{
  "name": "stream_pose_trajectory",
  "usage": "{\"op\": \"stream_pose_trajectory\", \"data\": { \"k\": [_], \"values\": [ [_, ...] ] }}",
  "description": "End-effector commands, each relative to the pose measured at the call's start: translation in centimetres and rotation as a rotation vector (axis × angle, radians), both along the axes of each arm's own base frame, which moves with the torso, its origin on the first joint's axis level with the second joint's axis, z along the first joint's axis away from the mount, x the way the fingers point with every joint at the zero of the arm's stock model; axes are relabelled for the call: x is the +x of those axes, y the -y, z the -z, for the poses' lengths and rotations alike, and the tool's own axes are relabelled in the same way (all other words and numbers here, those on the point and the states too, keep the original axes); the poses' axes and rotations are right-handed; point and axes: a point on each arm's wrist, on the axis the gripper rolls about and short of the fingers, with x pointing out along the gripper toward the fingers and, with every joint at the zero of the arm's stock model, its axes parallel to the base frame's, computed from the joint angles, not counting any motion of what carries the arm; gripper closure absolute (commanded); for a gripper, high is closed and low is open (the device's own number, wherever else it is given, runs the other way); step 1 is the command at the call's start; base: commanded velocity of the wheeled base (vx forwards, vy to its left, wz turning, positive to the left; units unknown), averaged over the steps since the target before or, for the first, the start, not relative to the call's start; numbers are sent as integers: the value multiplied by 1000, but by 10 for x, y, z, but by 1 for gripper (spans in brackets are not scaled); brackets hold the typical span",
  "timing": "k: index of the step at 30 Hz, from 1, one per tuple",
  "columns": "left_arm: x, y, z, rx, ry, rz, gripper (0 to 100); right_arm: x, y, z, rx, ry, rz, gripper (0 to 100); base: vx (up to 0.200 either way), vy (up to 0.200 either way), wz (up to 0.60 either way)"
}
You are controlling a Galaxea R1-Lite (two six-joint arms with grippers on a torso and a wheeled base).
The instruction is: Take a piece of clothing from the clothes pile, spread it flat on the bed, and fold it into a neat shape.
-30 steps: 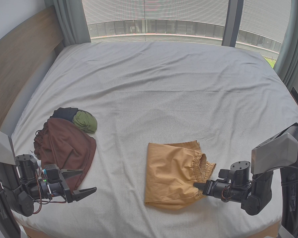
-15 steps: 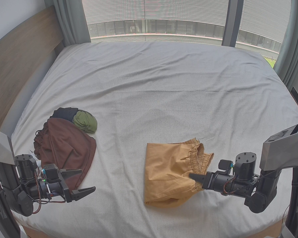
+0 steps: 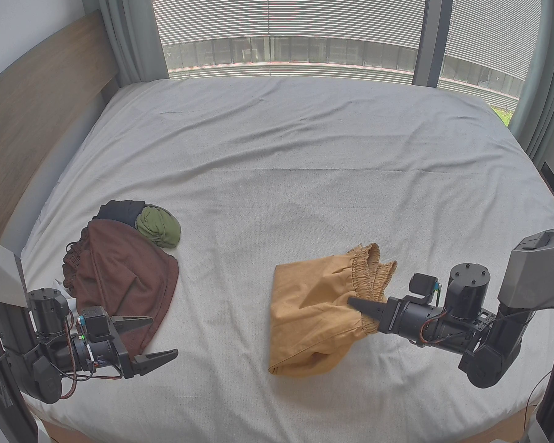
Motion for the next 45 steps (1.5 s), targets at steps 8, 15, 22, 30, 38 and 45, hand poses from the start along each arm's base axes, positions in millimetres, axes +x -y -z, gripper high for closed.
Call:
{"op": "stream_pose_trajectory", "data": {
  "k": [8, 15, 22, 30, 38, 45],
  "values": [
    [0, 0, 1, 1, -4, 2, 0, 20, -12, -24, 60, 117, -10, 100, 0, 0, 0],
    [-1, 1, 2, 0, -10, 3, 0, 44, -24, -44, 99, 197, -10, 100, 0, 0, 0],
    [0, 1, 5, 1, -20, 5, 0, 61, -34, -59, 122, 236, -21, 100, 0, 0, 0],
    [0, 1, 4, 1, -18, 5, 0, 83, -41, -76, 134, 252, -35, 100, 0, 0, 0],
    [0, 0, 4, 1, -18, 1, 0, 113, -48, -86, 128, 244, -24, 100, 0, 0, 0],
    [0, 0, 5, 1, -20, 2, 0, 131, -51, -85, 124, 239, -13, 100, 0, 0, 0]
  ]
}}
